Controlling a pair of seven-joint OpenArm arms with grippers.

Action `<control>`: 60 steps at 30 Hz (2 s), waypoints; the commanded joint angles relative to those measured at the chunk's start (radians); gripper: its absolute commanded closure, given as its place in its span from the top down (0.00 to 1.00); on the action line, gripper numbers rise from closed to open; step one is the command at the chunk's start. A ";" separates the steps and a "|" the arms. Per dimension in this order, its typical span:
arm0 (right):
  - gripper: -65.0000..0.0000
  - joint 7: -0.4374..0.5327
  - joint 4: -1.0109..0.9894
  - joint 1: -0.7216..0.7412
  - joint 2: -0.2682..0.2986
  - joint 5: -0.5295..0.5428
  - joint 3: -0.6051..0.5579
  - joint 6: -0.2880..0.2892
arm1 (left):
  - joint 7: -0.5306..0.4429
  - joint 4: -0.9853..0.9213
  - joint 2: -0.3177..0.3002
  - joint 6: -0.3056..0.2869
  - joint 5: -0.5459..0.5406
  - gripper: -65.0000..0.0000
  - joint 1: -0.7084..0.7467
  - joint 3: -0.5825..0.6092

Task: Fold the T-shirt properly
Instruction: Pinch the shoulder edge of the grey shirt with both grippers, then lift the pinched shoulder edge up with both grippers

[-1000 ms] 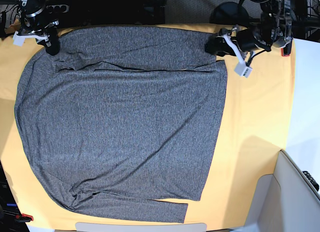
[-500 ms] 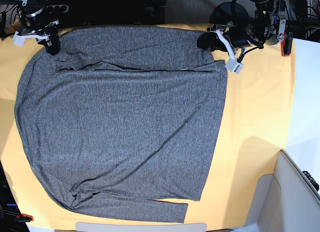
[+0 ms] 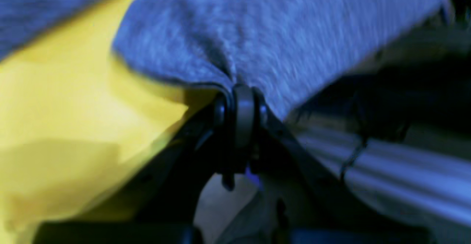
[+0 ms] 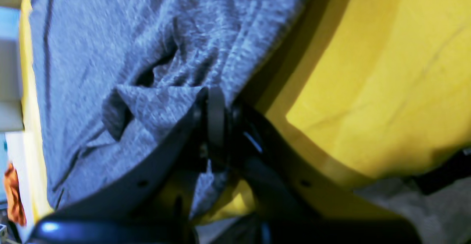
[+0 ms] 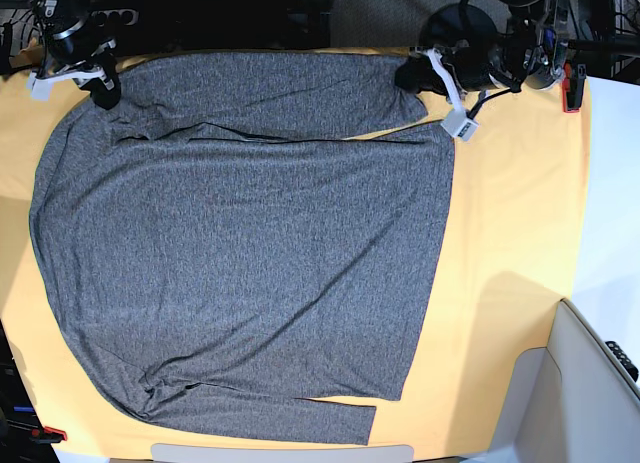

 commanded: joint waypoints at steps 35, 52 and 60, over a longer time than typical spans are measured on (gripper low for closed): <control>0.00 -0.121 -0.125 0.573 0.051 -0.076 -0.010 -0.045 | 0.083 -0.276 0.010 -0.103 -0.095 0.00 -0.631 -0.007; 0.00 -0.121 -0.309 0.588 0.049 -0.096 -0.012 -0.045 | 0.060 -0.325 0.009 -0.103 -0.092 0.01 -0.588 -0.002; 0.30 -0.121 -0.309 0.565 0.040 -0.221 -0.010 -0.048 | 0.060 -0.325 0.009 -0.100 -0.092 0.30 -0.541 -0.004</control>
